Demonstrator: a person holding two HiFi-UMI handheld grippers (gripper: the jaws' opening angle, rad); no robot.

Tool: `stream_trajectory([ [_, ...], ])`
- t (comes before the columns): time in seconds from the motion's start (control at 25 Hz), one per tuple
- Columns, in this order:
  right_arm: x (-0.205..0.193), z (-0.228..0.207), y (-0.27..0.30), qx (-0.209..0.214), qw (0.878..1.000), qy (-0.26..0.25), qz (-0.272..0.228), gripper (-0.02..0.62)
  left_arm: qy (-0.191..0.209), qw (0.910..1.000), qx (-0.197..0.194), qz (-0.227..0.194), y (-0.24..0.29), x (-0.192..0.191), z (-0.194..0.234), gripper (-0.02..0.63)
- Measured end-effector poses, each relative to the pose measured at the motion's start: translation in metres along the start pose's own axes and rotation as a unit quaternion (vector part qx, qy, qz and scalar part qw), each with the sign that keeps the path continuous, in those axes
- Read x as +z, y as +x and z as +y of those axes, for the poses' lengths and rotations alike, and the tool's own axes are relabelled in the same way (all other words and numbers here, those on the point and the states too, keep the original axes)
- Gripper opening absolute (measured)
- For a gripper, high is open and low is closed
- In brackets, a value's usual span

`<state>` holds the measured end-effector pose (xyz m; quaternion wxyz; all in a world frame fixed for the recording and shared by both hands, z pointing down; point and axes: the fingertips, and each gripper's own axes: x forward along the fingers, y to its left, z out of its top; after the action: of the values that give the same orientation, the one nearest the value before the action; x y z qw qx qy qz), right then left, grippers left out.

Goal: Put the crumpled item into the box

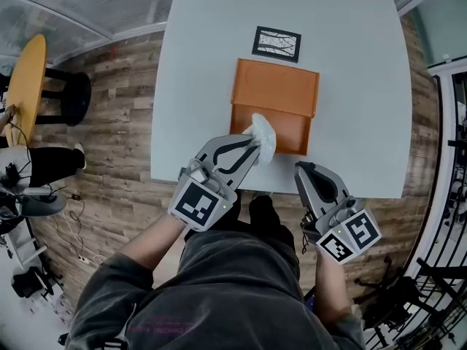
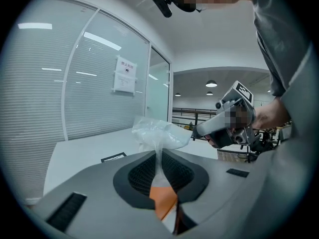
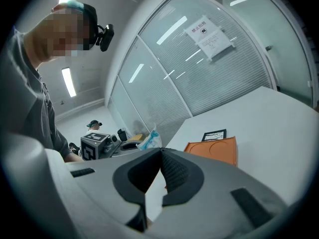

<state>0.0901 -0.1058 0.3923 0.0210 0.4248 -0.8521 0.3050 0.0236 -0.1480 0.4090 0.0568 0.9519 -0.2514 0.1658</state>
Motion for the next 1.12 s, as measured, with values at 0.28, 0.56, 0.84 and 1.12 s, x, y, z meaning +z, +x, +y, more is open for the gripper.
stream_trajectory([
  [0.28, -0.01, -0.013, 0.018, -0.024, 1.0, 0.019, 0.0, 0.002, 0.036, 0.9984, -0.037, 0.023, 0.025, -0.027, 0.018, 0.048],
  [0.56, -0.014, -0.024, 0.015, -0.04, 0.999, 0.031, -0.007, 0.002, 0.06, 0.9936, -0.074, 0.06, 0.05, -0.056, 0.014, 0.048],
  [0.84, -0.026, -0.037, 0.011, -0.053, 0.998, 0.046, -0.006, 0.002, 0.096, 0.9837, -0.11, 0.106, 0.072, -0.082, 0.01, 0.048],
  [1.12, -0.034, -0.051, 0.006, -0.059, 0.996, 0.063, -0.011, 0.002, 0.119, 0.9719, -0.133, 0.154, 0.093, -0.107, 0.005, 0.048],
])
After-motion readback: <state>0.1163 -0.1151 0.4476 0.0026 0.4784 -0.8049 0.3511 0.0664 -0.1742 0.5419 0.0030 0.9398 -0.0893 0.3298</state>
